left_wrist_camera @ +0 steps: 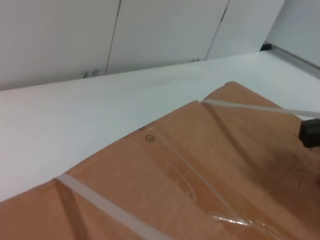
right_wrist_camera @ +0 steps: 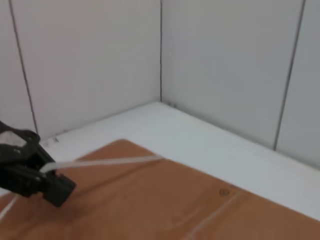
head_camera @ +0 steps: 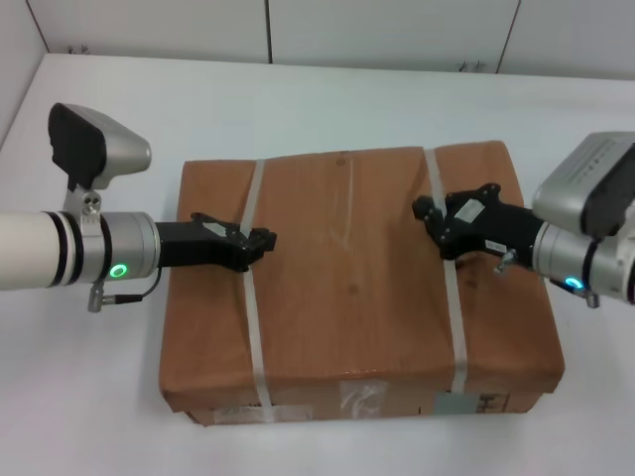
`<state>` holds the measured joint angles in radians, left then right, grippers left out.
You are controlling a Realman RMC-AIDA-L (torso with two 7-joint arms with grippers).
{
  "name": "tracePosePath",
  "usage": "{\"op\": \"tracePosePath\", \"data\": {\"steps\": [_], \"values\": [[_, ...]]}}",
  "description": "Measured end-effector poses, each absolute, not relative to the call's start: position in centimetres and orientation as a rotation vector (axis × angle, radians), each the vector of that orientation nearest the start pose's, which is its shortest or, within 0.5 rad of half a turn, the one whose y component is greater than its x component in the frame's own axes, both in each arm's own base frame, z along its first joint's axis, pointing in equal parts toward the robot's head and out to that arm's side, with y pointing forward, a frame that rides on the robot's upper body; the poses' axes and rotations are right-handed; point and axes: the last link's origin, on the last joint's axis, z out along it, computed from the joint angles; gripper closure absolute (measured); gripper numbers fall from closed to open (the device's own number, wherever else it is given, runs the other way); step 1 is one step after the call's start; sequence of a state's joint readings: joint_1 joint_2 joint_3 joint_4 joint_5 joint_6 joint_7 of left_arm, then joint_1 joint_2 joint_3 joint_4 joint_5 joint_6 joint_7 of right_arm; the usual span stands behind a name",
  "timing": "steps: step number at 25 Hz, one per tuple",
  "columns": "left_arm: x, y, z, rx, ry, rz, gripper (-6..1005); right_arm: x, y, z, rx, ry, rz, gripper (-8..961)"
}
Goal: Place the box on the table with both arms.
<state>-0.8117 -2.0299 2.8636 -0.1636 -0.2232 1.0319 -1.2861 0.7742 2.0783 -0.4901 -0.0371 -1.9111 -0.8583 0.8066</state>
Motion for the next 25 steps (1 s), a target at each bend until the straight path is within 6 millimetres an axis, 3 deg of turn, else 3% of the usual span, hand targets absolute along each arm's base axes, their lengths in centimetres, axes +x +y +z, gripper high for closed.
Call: {"op": "tracePosePath", "data": {"steps": [23, 25], "values": [[-29.6, 36.9, -7.3, -2.505, -0.966, -0.278, 883, 28.8, 37.4, -9.6, -2.380, 0.766, 0.312, 811], [-29.5, 36.9, -7.5, -2.509, -0.966, -0.280, 814, 28.9, 37.5, -9.5, -2.370, 0.775, 0.312, 742]]}}
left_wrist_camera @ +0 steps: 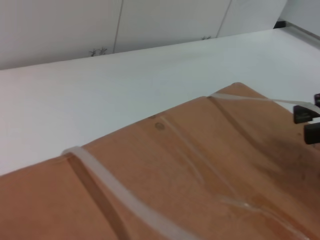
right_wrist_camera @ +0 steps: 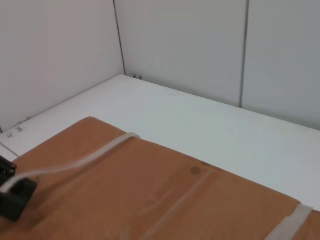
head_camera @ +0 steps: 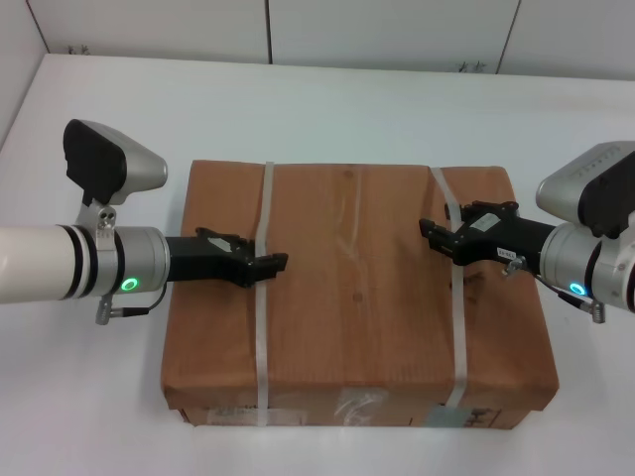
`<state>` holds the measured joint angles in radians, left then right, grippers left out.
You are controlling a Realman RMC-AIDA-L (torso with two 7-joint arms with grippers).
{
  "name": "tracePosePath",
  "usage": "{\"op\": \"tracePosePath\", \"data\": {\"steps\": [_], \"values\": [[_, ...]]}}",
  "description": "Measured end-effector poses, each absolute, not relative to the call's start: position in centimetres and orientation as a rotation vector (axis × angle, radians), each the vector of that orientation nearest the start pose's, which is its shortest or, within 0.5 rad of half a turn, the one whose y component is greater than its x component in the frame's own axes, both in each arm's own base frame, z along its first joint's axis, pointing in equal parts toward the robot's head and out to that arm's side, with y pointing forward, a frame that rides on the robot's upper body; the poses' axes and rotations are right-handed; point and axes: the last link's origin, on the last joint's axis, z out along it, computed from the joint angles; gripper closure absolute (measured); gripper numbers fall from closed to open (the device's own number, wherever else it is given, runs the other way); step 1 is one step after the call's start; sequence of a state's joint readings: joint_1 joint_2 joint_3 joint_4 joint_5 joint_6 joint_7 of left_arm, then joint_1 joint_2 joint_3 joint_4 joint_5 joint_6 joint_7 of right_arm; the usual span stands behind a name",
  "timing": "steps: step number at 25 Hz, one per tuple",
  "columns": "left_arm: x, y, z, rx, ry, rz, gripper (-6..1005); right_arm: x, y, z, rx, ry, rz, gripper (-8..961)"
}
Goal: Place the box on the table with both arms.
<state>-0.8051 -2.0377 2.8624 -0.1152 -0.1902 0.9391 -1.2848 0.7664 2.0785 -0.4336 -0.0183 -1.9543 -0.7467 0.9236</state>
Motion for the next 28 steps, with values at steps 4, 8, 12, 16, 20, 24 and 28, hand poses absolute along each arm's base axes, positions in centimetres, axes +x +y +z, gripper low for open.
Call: {"op": "tracePosePath", "data": {"steps": [4, 8, 12, 16, 20, 24, 28], "values": [[-29.5, 36.8, -7.7, -2.517, -0.960, -0.274, 676, 29.4, 37.5, -9.5, -2.334, 0.812, 0.298, 603], [-29.7, 36.8, -7.6, -2.516, -0.957, -0.256, 482, 29.8, 37.4, -9.6, -2.313, 0.844, 0.281, 405], [-29.8, 36.7, -7.7, -2.516, -0.966, -0.251, 319, 30.0, 37.3, -9.5, -2.302, 0.858, 0.288, 118], [-29.9, 36.7, -7.6, -2.510, -0.972, -0.248, 243, 30.5, 37.2, -9.2, -2.279, 0.875, 0.286, 107], [-29.9, 36.8, -7.4, -2.508, -0.974, -0.255, 243, 31.2, 36.9, -8.8, -2.252, 0.895, 0.292, 96], [-30.0, 36.8, -7.2, -2.507, -0.975, -0.257, 243, 31.7, 36.9, -8.3, -2.231, 0.898, 0.290, 91], [-29.7, 36.7, -7.3, -2.522, -0.973, -0.270, 243, 32.0, 36.9, -8.0, -2.222, 0.897, 0.290, 90]]}}
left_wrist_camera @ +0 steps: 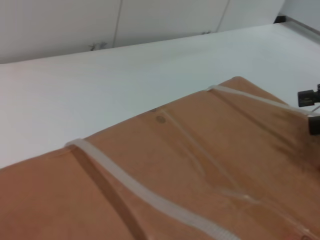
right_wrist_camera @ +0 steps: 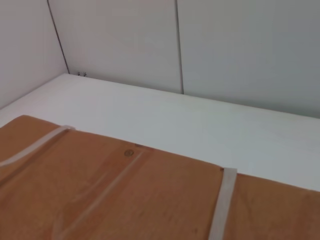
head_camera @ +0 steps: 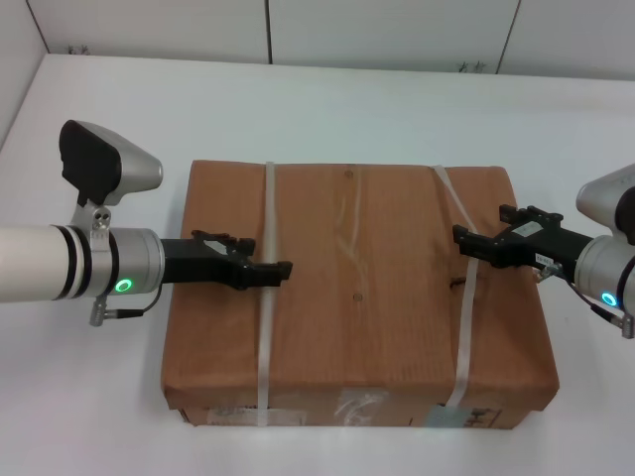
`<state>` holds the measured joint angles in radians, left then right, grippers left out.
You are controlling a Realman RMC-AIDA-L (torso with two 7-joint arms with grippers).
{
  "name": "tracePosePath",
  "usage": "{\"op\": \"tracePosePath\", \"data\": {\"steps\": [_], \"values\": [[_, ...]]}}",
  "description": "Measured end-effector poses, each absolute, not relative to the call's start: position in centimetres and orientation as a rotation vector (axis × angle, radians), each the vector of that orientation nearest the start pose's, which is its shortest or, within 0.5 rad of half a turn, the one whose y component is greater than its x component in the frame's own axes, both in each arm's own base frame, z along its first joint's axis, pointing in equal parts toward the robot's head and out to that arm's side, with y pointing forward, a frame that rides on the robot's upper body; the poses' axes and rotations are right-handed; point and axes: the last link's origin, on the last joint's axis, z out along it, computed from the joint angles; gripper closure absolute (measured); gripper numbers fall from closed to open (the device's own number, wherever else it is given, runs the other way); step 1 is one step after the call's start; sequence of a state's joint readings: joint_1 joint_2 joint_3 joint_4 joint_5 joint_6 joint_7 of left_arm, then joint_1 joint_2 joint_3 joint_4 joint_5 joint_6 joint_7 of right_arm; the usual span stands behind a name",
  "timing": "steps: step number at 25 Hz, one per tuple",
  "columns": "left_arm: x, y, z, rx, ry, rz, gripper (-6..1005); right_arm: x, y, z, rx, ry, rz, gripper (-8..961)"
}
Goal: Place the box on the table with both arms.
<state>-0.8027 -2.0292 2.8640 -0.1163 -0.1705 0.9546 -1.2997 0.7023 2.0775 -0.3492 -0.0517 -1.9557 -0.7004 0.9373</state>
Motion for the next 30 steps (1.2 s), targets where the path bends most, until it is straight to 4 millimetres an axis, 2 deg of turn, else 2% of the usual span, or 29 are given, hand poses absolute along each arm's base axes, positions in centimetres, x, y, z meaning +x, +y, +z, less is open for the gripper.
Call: {"op": "tracePosePath", "data": {"steps": [13, 20, 25, 30], "values": [[-28.4, 36.6, -6.6, -2.577, -1.000, -0.383, 243, 32.9, 36.1, -6.7, -2.203, 0.897, 0.351, 91], [-27.9, 36.7, -4.6, -2.584, -0.996, -0.515, 242, 33.7, 36.0, -4.7, -2.161, 0.915, 0.416, 90], [-27.5, 36.6, -2.8, -2.600, -0.952, -0.607, 242, 33.6, 35.3, -3.0, -2.177, 0.859, 0.515, 90], [-26.4, 34.5, -0.6, -2.684, -0.740, -0.839, 242, 32.1, 34.2, -1.7, -2.264, 0.685, 0.652, 90]]}}
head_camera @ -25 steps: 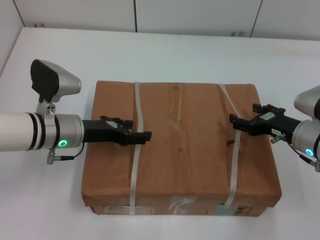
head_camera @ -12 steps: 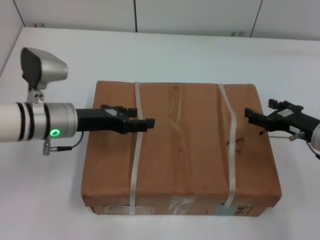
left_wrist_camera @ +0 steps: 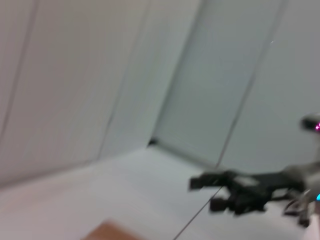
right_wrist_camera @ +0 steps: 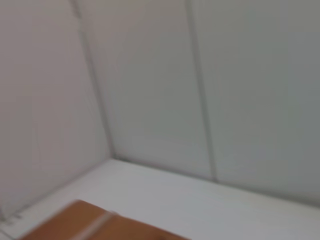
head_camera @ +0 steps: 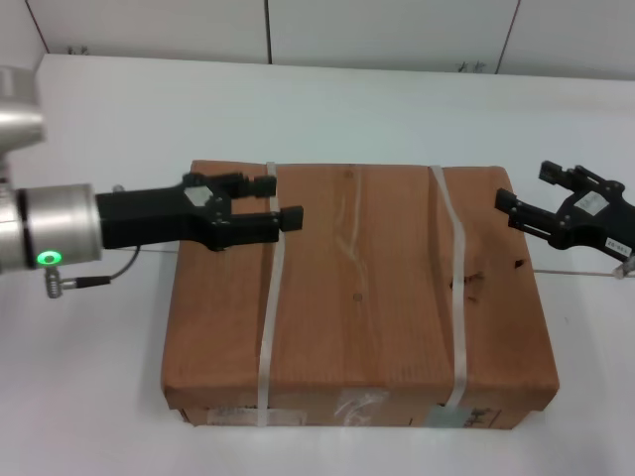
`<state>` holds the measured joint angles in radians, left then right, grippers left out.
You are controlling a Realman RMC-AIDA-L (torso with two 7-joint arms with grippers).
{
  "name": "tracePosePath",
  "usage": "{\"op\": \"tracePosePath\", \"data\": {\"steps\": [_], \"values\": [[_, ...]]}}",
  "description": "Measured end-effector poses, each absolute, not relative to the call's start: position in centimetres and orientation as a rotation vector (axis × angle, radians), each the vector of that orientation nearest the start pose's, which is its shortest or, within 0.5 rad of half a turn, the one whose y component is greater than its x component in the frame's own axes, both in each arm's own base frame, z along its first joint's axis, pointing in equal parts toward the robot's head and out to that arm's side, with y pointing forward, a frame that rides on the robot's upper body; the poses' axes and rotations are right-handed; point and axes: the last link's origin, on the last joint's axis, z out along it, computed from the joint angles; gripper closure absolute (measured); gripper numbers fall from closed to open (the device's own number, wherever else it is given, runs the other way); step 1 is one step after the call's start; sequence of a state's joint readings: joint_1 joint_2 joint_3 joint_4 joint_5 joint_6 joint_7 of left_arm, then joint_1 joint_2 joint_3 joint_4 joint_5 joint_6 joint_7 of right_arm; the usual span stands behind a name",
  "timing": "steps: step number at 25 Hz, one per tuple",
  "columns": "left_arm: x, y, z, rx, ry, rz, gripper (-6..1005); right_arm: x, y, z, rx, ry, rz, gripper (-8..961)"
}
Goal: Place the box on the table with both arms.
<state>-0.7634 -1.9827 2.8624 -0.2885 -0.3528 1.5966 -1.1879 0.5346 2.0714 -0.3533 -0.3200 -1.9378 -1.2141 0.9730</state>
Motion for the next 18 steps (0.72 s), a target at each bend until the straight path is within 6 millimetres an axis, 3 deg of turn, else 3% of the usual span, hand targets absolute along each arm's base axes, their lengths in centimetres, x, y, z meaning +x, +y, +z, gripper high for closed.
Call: {"op": "tracePosePath", "data": {"steps": [10, 18], "values": [[-25.8, 31.0, 2.4, -2.748, -0.335, -1.088, 242, 28.1, 32.1, -2.4, -2.562, 0.358, 0.787, 91], [-25.7, 31.0, 2.5, -2.748, -0.310, -1.096, 243, 27.0, 31.7, -2.9, -2.632, 0.300, 0.825, 91]]}}
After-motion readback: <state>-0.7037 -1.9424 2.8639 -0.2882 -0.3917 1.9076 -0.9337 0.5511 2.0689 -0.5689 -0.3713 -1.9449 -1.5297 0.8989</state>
